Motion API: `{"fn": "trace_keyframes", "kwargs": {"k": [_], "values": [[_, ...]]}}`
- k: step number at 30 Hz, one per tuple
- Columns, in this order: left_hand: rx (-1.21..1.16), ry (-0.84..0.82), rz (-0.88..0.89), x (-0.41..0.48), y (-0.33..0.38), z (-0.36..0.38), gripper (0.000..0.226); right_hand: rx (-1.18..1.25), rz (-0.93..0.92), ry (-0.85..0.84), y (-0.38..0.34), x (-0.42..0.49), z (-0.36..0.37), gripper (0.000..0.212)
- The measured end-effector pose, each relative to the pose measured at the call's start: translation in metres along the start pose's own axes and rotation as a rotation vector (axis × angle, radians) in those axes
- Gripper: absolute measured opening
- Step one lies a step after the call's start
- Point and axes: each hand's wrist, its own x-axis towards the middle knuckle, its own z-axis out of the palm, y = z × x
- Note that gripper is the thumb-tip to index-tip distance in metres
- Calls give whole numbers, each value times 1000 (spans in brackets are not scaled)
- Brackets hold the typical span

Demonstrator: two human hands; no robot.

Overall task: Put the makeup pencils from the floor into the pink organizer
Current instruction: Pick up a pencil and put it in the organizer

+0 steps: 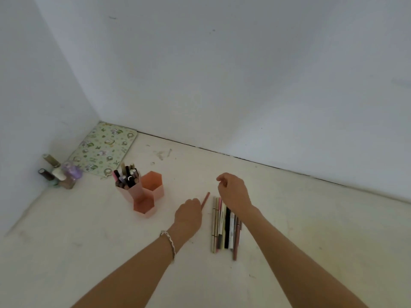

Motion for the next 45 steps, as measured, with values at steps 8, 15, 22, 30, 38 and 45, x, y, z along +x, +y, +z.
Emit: {"fn": "trace_keyframes", "kwargs": {"k": [8, 15, 22, 30, 38, 45], "values": [[-551, 144, 59, 5, 1, -42, 13, -677, -149, -154, 15, 16, 24, 41], [-666, 285, 47, -4, -5, -53, 12, -642, -100, -141, 21, 20, 44, 18], [-713, 473, 124, -8, -22, -90, 5, 9, 48, 14, -16, 22, 46, 7], [-480, 708, 172, 5, -71, -156, 78, 423, -167, 315, -86, 26, 10, 9], [175, 663, 183, 11, -94, -145, 43, 492, -319, 535, -130, 15, 12, 14], [56, 754, 156, 4, -94, -161, 30, 433, -391, 402, -149, 7, 38, 16]]}}
